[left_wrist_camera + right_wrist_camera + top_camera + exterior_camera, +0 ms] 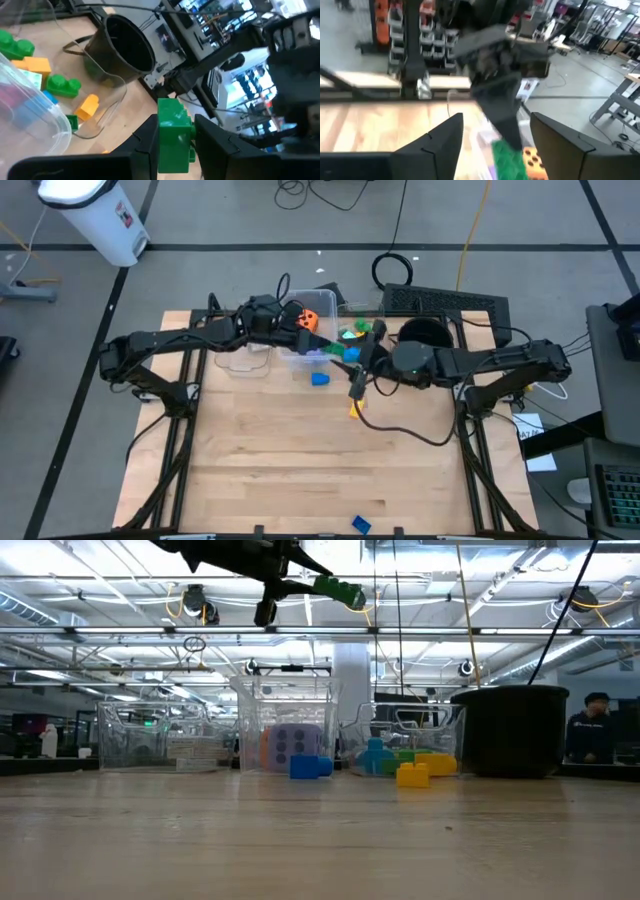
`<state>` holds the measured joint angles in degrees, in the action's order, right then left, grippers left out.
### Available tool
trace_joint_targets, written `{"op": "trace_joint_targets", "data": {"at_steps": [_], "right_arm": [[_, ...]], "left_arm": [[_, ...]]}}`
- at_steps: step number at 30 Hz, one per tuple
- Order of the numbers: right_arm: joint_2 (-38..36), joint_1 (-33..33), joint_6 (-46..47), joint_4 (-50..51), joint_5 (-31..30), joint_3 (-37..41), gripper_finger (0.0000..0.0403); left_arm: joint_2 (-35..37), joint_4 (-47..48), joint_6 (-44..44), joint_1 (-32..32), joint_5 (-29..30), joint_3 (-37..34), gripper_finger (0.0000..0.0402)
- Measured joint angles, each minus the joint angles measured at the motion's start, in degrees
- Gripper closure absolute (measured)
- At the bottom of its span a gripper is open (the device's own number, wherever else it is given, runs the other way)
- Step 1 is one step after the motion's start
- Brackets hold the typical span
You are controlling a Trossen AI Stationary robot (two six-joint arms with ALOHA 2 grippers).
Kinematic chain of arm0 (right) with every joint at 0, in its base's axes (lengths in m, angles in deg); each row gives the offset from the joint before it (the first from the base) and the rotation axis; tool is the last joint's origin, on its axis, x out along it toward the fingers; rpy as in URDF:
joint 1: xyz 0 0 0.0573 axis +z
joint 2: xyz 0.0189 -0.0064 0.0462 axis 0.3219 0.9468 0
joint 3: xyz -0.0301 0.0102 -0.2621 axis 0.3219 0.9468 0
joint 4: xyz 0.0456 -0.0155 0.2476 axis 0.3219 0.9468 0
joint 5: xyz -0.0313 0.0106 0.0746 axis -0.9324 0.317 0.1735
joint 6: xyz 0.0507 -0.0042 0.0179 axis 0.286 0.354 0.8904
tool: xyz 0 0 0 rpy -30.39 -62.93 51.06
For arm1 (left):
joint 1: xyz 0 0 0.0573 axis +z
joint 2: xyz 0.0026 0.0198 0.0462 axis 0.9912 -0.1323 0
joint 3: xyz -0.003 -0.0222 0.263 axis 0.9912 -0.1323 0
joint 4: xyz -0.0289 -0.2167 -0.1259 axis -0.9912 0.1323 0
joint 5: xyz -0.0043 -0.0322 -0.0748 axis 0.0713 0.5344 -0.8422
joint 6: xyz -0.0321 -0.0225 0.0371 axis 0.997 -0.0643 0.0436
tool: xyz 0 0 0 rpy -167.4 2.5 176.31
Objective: Pick & Place Toys
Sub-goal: Put the dark green game piece into the right transparent bin
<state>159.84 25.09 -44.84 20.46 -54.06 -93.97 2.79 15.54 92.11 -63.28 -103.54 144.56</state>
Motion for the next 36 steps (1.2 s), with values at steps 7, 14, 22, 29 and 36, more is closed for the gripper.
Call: {"op": "trace_joint_targets", "data": {"at_steps": [7, 14, 22, 29, 36], "right_arm": [[1.0, -0.5, -5.8, 8.7, 0.1, 0.1, 0.0124], [3.1, -2.4, -8.6, 9.0, 0.3, 0.1, 0.0097], [4.8, -5.4, -8.0, 8.5, 0.3, 0.0, 0.0104], [5.0, -6.4, -6.1, 9.1, 0.3, 0.0, 0.0128], [5.1, -7.5, -4.0, 9.2, 0.3, 0.0, 0.017]], "left_arm": [[0.0, -0.5, 2.0, 0.0, 1.7, 0.0, 0.0308], [0.0, -1.0, 3.3, 0.0, 3.2, 0.0, 0.0308], [-0.1, -2.7, 4.2, -0.3, 3.2, 0.0, 0.0308], [0.0, -2.9, 3.9, -0.6, 3.2, 0.0, 0.0308], [0.0, -2.9, 3.1, -0.8, 2.8, 0.0, 0.0308]]}}
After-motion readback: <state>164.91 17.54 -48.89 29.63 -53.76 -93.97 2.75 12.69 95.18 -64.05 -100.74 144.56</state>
